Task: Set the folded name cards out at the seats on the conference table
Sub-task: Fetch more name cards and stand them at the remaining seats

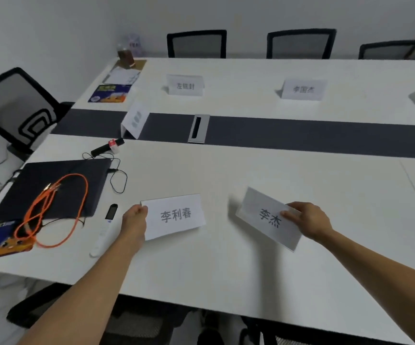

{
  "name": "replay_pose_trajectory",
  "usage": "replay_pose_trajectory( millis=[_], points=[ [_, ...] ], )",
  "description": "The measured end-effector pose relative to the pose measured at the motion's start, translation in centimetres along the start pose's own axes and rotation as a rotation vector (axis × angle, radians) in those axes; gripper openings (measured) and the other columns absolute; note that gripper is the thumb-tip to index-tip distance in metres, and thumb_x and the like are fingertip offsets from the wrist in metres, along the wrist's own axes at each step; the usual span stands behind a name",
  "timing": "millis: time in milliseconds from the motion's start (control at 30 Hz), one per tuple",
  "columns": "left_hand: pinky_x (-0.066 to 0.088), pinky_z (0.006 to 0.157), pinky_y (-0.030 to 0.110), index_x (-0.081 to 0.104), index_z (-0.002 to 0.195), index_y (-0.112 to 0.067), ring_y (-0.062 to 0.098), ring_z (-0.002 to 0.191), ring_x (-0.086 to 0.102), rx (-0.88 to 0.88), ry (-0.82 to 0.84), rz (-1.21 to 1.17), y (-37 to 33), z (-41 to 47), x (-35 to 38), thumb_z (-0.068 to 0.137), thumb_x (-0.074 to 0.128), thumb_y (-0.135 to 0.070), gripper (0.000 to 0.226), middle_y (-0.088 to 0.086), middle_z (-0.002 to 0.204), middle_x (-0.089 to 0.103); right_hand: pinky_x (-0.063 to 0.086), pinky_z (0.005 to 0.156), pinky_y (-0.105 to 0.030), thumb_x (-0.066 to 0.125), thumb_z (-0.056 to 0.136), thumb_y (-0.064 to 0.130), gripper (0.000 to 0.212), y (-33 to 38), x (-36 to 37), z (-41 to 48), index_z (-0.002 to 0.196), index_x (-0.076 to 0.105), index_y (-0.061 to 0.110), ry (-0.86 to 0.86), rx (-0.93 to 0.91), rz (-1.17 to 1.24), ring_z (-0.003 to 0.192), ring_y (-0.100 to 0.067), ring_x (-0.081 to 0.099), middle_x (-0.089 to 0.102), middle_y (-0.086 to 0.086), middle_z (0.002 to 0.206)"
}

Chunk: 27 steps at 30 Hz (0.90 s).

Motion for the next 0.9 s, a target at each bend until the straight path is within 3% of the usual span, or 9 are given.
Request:
replay_pose_trajectory(
  millis=[100, 200, 333, 433, 733, 833, 900],
  points=[
    [0.032, 0.066, 0.034, 0.051, 0.077, -0.023, 0.021, 0.074, 0.038, -0.010, 0.016, -0.006, -0.5, 3.7, 0.1, 0.095, 0.050, -0.024, 0.018, 0.008, 0.082, 0.045, 0.045, 0.066, -0.030, 0.057, 0.088, 0.055, 0.029, 1.0, 0.9, 1.4, 0.108, 0.068, 0.037, -0.038, 0.026, -0.044, 0.084, -0.019, 0.062, 0.069, 0.007, 0.093],
    [0.025, 0.058, 0.027, 0.049, 0.074, -0.020, 0.017, 0.061, 0.031, 0.017, 0.036, 0.035, -1.0, 5.8, 0.0, 0.097, 0.049, -0.021, 0.023, 0.009, 0.070, 0.037, 0.047, 0.069, -0.032, 0.056, 0.090, 0.052, 0.025, 1.7, 2.0, 2.0, 0.109, 0.067, 0.040, -0.072, 0.039, -0.086, 0.087, -0.021, 0.063, 0.072, 0.006, 0.099],
    [0.021, 0.056, 0.028, 0.051, 0.082, -0.012, 0.018, 0.070, 0.034, 0.101, 0.086, 0.193, -0.8, 9.1, -0.7, 0.096, 0.046, -0.016, 0.015, 0.009, 0.077, 0.040, 0.042, 0.066, -0.029, 0.055, 0.093, 0.045, 0.022, 2.8, 3.8, 3.0, 0.112, 0.065, 0.040, -0.077, 0.042, -0.141, 0.084, -0.021, 0.060, 0.071, 0.006, 0.100],
    [0.018, 0.054, 0.028, 0.047, 0.079, -0.011, 0.017, 0.065, 0.029, 0.123, 0.108, 0.275, 0.2, 11.0, -1.4, 0.096, 0.045, -0.011, 0.017, 0.009, 0.077, 0.037, 0.039, 0.067, -0.029, 0.054, 0.094, 0.043, 0.025, 2.9, 4.9, 3.5, 0.116, 0.063, 0.037, -0.101, 0.019, -0.201, 0.091, -0.024, 0.063, 0.071, 0.005, 0.104],
    [0.032, 0.061, 0.033, 0.044, 0.070, -0.009, 0.023, 0.069, 0.043, 0.102, 0.100, 0.435, 3.5, 14.1, -1.9, 0.096, 0.051, -0.014, 0.027, 0.009, 0.069, 0.048, 0.038, 0.066, -0.029, 0.055, 0.095, 0.034, 0.027, 1.9, 6.7, 4.1, 0.121, 0.059, 0.029, -0.112, 0.073, -0.282, 0.093, -0.029, 0.064, 0.071, -0.001, 0.108],
    [0.045, 0.073, 0.039, 0.057, 0.097, -0.004, 0.034, 0.088, 0.056, 0.156, 0.013, 0.544, 2.7, 12.7, -1.5, 0.094, 0.055, -0.018, 0.015, 0.017, 0.098, 0.060, 0.045, 0.077, -0.034, 0.058, 0.093, 0.036, 0.041, 2.0, 6.7, 3.7, 0.132, 0.052, 0.026, -0.097, 0.074, -0.287, 0.107, -0.028, 0.060, 0.064, -0.002, 0.122],
    [0.045, 0.087, 0.043, 0.054, 0.121, -0.006, 0.038, 0.111, 0.051, 0.212, -0.108, 0.555, 1.1, 10.9, -1.2, 0.092, 0.058, -0.018, 0.032, 0.019, 0.126, 0.051, 0.047, 0.085, -0.038, 0.062, 0.090, 0.039, 0.054, 1.7, 6.3, 3.2, 0.139, 0.044, 0.026, -0.081, 0.104, -0.282, 0.117, -0.028, 0.054, 0.057, -0.003, 0.132]
  ],
)
Point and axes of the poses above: each hand's wrist, its own z-axis towards the middle knuckle, its own x-axis out of the palm, y = z × x, the point moved 2 cm from there along z, towards the middle knuckle
